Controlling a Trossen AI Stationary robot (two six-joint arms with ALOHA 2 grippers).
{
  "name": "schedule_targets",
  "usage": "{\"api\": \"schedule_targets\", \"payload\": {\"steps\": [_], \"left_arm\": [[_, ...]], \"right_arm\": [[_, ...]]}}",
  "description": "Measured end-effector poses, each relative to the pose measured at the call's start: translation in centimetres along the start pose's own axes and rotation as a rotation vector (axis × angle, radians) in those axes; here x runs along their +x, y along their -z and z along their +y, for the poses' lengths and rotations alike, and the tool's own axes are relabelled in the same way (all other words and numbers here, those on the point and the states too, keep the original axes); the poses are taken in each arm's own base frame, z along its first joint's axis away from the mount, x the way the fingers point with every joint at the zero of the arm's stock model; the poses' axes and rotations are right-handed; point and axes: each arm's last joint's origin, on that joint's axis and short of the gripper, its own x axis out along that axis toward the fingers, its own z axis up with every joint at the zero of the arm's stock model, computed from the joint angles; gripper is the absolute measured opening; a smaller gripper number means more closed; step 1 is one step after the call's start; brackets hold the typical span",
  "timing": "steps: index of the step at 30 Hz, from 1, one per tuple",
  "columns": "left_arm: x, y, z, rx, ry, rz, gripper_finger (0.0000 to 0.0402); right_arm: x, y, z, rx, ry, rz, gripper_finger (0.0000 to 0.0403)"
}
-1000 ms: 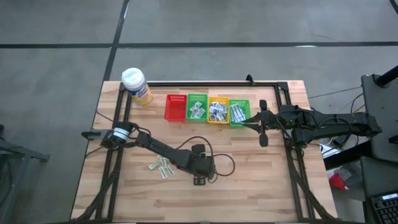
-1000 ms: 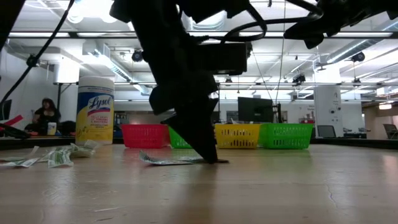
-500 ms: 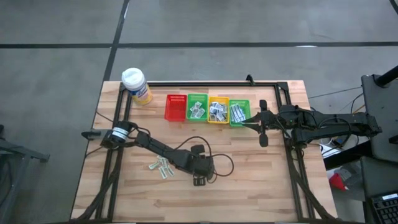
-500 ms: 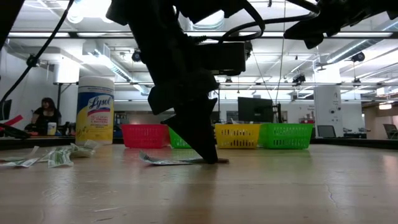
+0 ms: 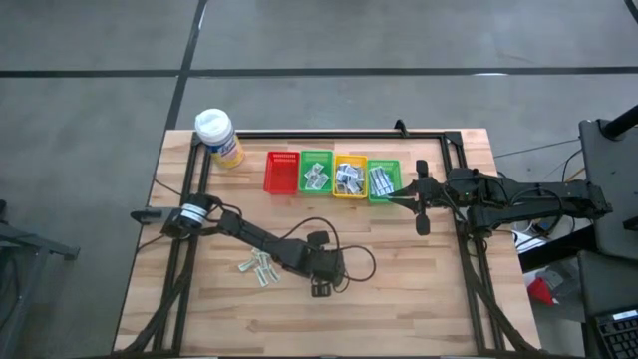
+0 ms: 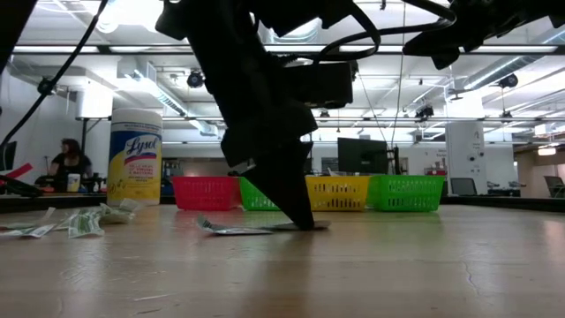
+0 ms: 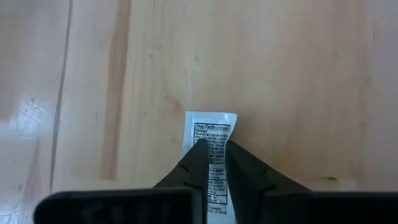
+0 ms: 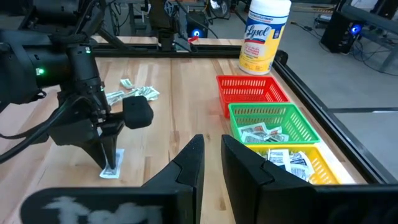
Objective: Pick & Place First Aid Supplies
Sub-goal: Put the orange ointment pack into the left green bin
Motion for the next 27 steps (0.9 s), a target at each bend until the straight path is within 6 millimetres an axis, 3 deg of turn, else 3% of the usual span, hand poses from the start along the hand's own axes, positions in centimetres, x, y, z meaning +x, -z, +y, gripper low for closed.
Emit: {"api": "schedule_targets", "payload": {"steps": [8,27], "left_arm": [[-0.6,-1.6,0.6,-0.027,0.014,-0.041,0.0003],[-2.3,-5.0,1.9,-0.056,0.082,-0.129,0.0]], "right_arm": [[0.0,0.0,0.0,0.0,0.0,0.0,0.0052],[0.0,0.0,0.0,-0.001,0.0,0.0,0.0052]]}}
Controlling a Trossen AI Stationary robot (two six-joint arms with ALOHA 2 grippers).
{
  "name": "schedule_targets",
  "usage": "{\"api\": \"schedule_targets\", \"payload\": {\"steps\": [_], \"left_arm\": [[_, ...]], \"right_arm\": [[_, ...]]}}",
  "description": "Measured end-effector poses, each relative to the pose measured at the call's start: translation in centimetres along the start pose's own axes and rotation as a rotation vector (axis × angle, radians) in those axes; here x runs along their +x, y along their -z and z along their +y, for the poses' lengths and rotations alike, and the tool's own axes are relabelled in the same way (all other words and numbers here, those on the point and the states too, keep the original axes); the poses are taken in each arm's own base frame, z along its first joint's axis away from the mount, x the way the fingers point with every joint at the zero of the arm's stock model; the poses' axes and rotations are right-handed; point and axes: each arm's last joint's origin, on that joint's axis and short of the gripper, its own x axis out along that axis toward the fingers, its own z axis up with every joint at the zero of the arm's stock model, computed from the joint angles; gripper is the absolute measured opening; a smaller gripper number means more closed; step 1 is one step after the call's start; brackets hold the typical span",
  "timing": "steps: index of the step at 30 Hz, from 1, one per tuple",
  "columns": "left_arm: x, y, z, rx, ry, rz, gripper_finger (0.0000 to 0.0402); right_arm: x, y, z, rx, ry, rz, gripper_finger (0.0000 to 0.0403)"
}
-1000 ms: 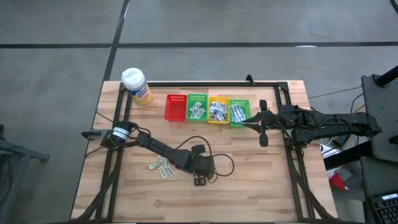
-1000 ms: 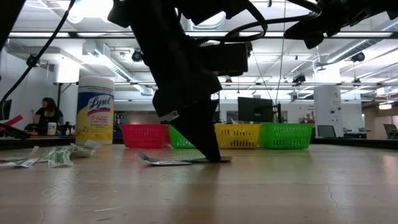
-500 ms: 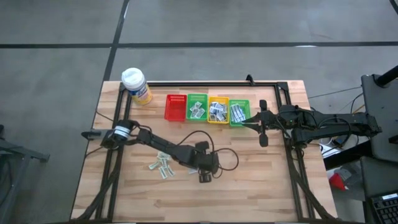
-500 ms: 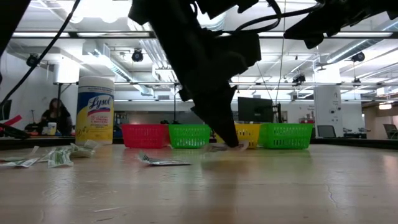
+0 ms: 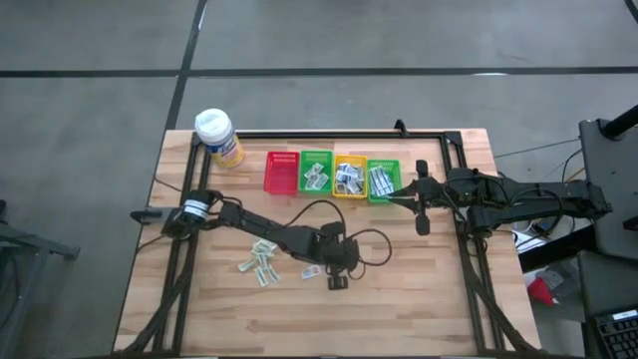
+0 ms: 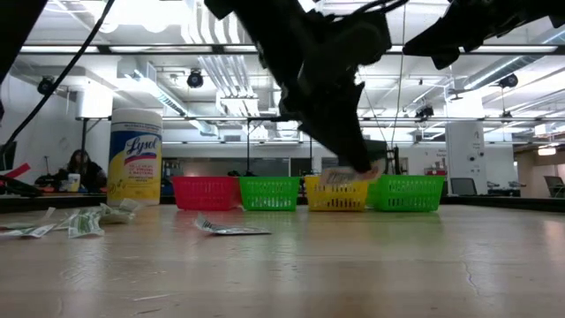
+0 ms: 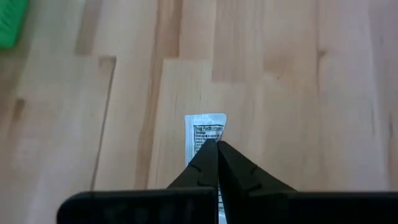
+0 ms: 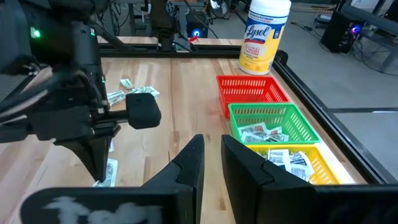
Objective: Pick & Place First Aid Supplies
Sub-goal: Put the orange ointment pack into the left green bin
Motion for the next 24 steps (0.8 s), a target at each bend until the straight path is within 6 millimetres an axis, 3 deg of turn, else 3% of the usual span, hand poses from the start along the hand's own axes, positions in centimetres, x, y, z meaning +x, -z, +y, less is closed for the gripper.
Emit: {"api": "schedule_targets", "payload": {"steps": [13,24], "left_arm": [[-2.5,-3.1,0.0,0.057,0.01,-0.06,0.0],[-5.9,-5.7,1.1,0.143,-0.077,-0.035,0.0]], "right_arm": [[0.0,0.0,0.0,0.001,0.0,0.0,0.0052],[0.0,0.0,0.0,0.0,0.0,0.0,0.0052]]}}
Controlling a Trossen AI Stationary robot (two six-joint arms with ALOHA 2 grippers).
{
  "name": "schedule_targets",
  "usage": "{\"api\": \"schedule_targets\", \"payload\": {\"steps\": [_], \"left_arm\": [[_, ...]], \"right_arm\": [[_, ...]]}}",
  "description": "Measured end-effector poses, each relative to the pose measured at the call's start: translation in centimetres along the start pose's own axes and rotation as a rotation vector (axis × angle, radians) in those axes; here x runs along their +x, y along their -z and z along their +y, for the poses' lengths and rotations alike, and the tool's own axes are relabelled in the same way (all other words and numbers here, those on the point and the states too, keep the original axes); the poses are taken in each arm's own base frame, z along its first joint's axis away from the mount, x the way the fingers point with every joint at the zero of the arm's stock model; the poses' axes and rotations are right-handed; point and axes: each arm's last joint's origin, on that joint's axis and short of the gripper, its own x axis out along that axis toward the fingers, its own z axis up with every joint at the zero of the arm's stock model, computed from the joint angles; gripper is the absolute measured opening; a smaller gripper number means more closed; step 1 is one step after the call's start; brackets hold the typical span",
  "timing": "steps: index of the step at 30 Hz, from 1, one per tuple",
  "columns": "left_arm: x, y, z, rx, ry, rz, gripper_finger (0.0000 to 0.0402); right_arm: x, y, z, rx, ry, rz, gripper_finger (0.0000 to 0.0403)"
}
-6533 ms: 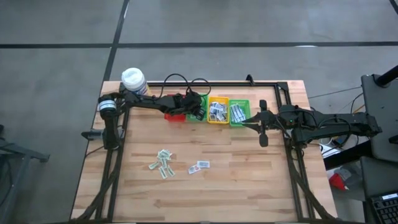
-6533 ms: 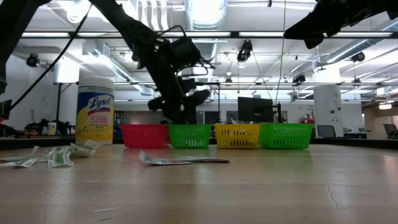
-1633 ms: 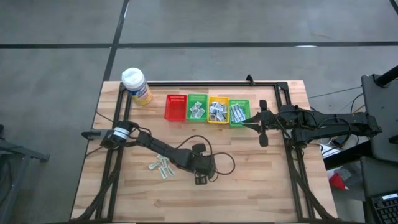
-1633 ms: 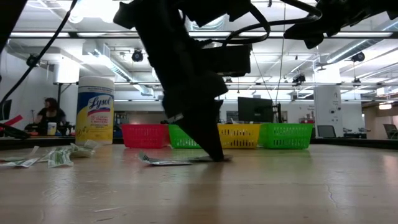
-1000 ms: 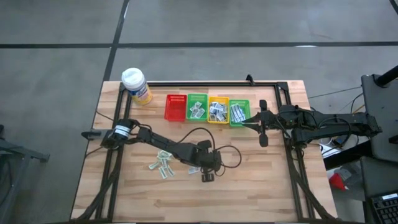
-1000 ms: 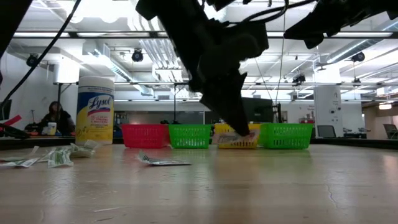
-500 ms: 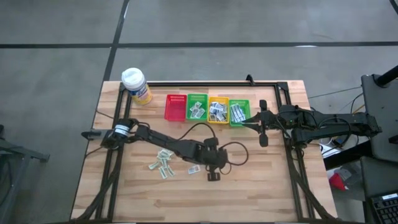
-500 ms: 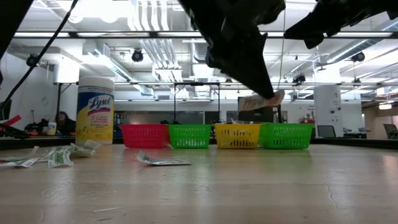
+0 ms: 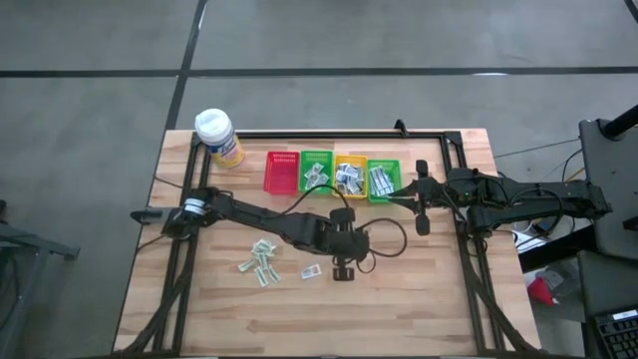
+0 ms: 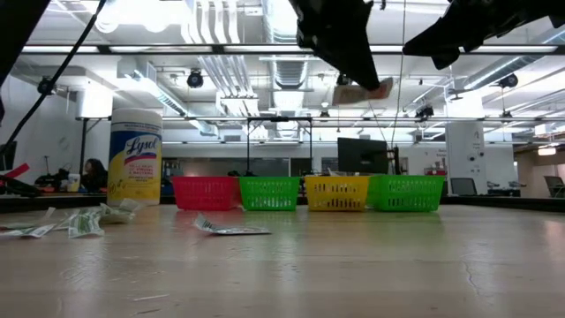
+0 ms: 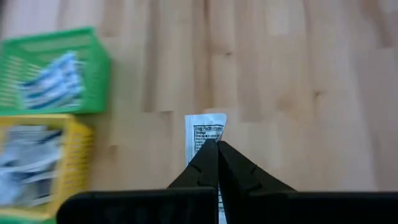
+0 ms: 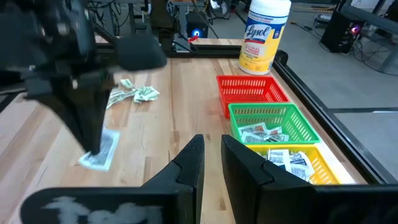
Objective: Pick & Place First Aid Supplies
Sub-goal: Put the orange ointment pack into the left green bin
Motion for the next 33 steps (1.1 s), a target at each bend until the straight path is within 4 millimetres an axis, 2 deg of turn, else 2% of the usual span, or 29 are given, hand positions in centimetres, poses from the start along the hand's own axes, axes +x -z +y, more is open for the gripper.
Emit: {"api": "schedule_targets", "payload": {"steps": [9,13,20,28,33], "left_arm": [[-3.5,-0.6,1.9,0.116,-0.225,0.017,0.0],[-4.5,-0.4,3.2,0.161,-0.342,0.054,0.0],[-4.6,-0.2,6.2,0.207,-0.446,0.118,0.0],[-3.7,0.3,10.8,0.196,-0.514,0.194,0.0],[-2.7,1.3,13.8,0.174,-0.545,0.259,0.0]], "right_arm": [[0.0,0.0,0.0,0.0,0.0,0.0,0.0052],[0.0,0.0,0.0,0.001,0.0,0.0,0.0052],[0.0,0.0,0.0,0.001,0.0,0.0,0.0052],[0.0,0.0,0.0,0.0,0.0,0.0,0.0052],[0.0,0.0,0.0,0.0,0.0,0.0,0.0052]]}}
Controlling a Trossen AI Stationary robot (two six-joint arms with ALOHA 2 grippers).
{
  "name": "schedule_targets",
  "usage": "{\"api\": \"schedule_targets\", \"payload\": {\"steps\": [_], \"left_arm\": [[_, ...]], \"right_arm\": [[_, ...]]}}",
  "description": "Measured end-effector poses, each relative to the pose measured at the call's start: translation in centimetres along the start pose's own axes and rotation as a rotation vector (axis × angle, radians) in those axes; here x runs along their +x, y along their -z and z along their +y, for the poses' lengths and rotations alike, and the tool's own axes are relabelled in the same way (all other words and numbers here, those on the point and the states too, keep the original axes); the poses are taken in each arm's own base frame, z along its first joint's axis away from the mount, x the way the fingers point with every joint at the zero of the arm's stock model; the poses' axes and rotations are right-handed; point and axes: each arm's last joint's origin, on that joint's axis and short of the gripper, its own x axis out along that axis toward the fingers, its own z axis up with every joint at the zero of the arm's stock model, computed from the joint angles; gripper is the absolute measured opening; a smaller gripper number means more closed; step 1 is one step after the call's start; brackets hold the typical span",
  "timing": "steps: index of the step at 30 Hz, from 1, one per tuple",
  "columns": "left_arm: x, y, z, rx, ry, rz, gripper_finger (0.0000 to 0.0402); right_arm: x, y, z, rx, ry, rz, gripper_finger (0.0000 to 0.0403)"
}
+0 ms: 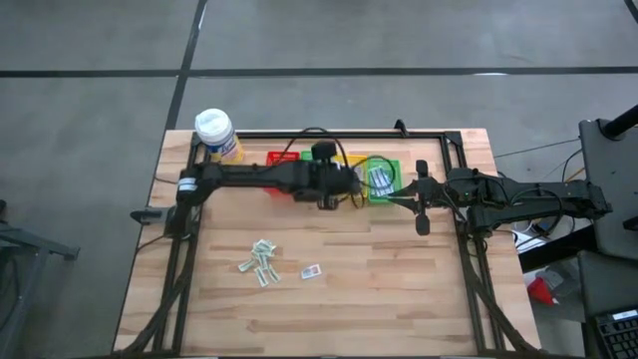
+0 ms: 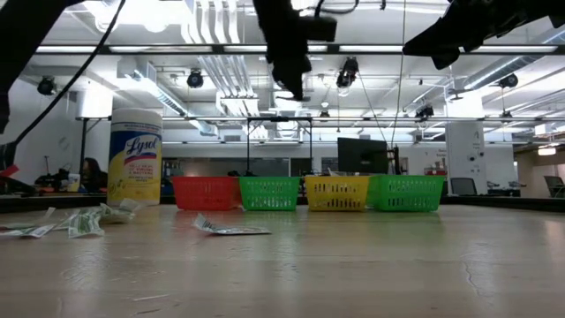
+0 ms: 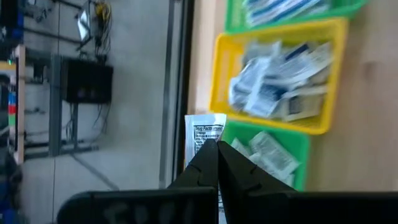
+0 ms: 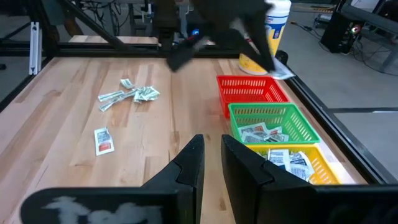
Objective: Pick & Place First Aid Supplies
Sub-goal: Put the orange ointment pack into the left green bin
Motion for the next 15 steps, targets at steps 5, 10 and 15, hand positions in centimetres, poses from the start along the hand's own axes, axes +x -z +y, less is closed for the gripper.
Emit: {"api": "schedule_targets", "payload": {"steps": [5,10,15], "left_arm": [[2.9,1.4,1.0,-0.008,-0.014,0.078,0.0],[5.6,2.7,1.2,-0.049,-0.016,0.112,0.0],[7.9,4.0,1.1,-0.173,0.019,0.133,0.0]], "right_arm": [[0.0,0.0,0.0,0.0,0.0,0.0,0.0052],[0.0,0.0,0.0,0.0,0.0,0.0,0.0052],[0.0,0.0,0.0,0.0,0.0,0.0,0.0052]]}}
